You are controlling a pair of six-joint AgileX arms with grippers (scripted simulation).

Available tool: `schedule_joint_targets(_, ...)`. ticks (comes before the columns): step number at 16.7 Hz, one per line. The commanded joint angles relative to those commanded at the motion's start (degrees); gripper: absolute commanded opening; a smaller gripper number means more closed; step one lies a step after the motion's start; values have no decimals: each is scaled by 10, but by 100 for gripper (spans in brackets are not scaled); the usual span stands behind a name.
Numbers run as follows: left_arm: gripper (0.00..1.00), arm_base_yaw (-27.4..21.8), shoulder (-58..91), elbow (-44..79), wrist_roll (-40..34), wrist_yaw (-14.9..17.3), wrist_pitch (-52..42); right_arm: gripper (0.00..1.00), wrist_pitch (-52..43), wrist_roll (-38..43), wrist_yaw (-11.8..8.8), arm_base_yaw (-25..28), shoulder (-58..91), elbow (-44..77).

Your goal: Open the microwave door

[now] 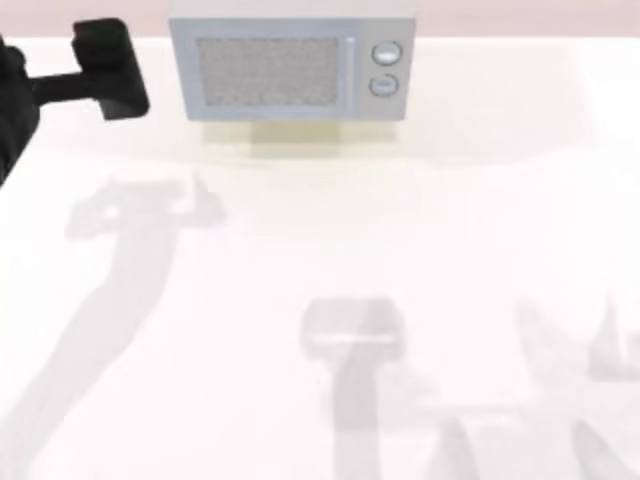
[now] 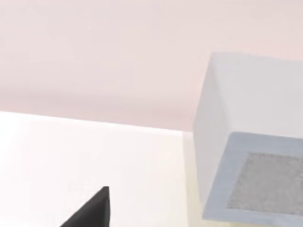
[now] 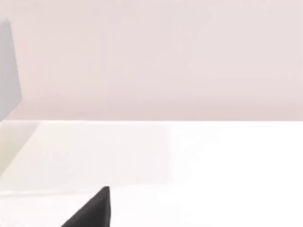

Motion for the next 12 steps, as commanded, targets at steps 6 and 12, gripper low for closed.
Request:
schedule_joint_targets(6, 100, -126, 330, 238, -61, -107, -11, 100, 0, 0, 0, 0, 0, 0)
schedule_joint_targets(12, 100, -199, 530, 379, -98, -174, -20, 100, 0, 0, 0, 0, 0, 0)
